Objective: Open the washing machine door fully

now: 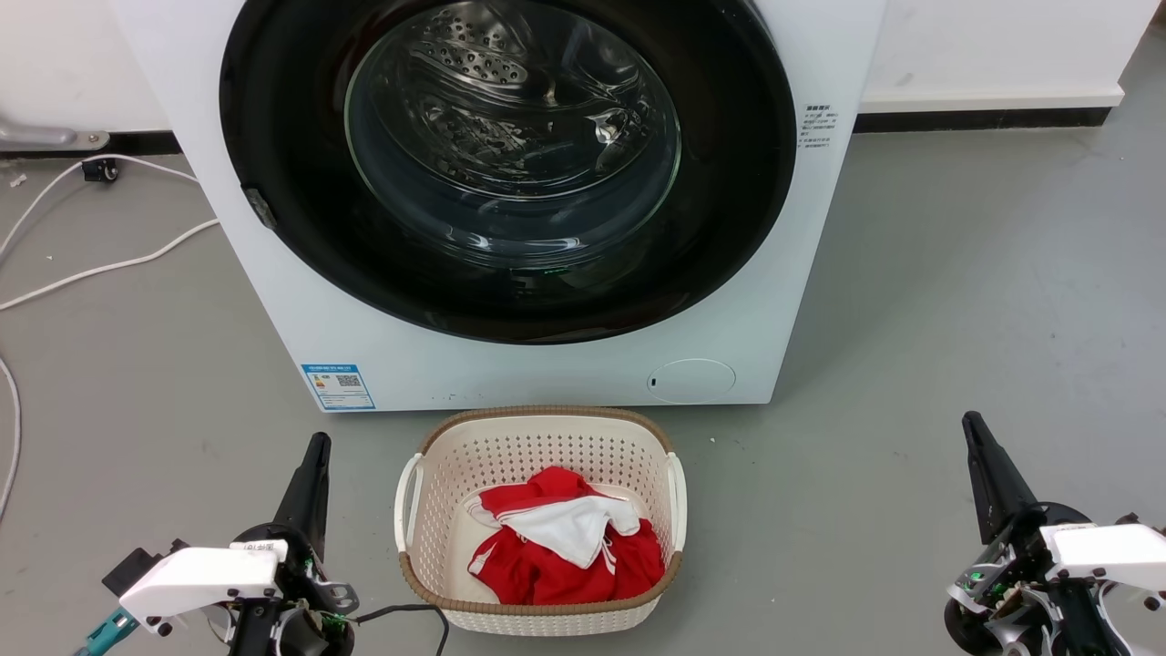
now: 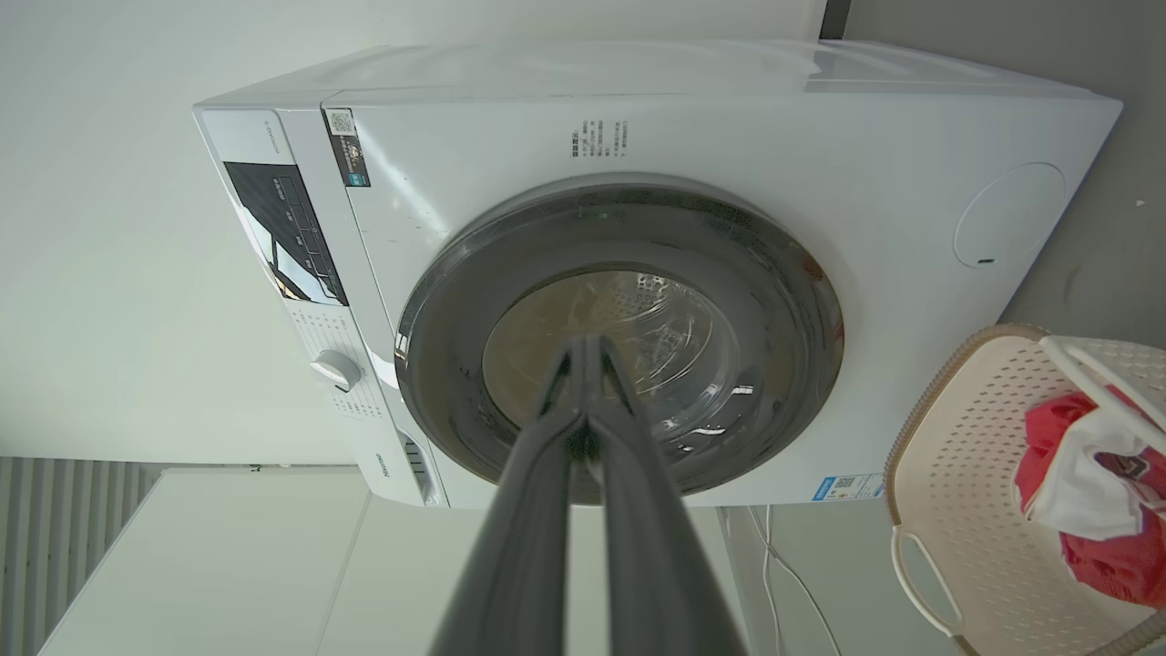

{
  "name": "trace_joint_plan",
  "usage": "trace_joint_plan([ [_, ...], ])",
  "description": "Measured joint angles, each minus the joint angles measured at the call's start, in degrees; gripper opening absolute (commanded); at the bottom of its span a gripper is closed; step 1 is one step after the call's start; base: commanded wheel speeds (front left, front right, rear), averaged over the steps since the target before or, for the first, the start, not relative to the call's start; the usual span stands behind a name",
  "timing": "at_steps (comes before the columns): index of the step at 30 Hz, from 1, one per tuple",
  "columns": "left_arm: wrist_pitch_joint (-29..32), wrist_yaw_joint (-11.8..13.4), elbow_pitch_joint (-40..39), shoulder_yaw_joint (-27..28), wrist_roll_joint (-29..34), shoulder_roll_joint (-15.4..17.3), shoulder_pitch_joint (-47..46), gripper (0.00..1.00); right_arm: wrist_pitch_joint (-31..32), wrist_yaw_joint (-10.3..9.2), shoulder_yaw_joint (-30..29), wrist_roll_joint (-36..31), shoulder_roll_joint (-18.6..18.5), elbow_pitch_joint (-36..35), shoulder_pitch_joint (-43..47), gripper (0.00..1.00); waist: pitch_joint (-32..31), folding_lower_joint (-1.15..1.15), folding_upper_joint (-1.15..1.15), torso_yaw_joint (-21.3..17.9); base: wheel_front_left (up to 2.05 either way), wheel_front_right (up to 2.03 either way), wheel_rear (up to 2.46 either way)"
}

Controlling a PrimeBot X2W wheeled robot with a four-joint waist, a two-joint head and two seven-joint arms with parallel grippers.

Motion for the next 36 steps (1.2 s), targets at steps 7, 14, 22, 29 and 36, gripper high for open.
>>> trace_joint_plan([
  [7,0.1,0.0,0.0,0.03,0.01,-0.03,-0.01,0.0,0.16,0.0,-0.09,-0.02,0.05,0.0,-0.01,0.0,0.0,0.0,0.0,0.0,0.0,0.0,0.0],
  [14,0.15,0.0,0.0,0.05,0.05,-0.04,-0.01,0.0,0.19,0.0,-0.18,-0.19,0.11,0.0,-0.01,0.0,0.0,0.0,0.0,0.0,0.0,0.0,0.0],
  [22,-0.3,0.08,1.87,-0.45,0.05,-0.41,1.83,1.0,-0.15,-0.01,-0.05,-0.18,0.38,1.68,1.98,1.0,0.0,0.01,0.0,-0.01,0.0,0.0,0.0],
  [29,-2.29,0.09,0.82,-1.81,1.64,-0.41,1.58,1.0,-2.2,-0.01,0.57,-0.85,0.4,0.6,2.13,1.0,0.05,0.01,0.0,-0.05,0.0,0.0,0.0],
  [36,-4.87,0.09,-2.21,-2.23,10.92,-0.4,0.62,1.0,-4.71,-0.01,1.41,-9.94,0.41,-2.87,2.2,1.0,0.06,0.01,0.0,-0.09,0.0,0.0,0.0],
])
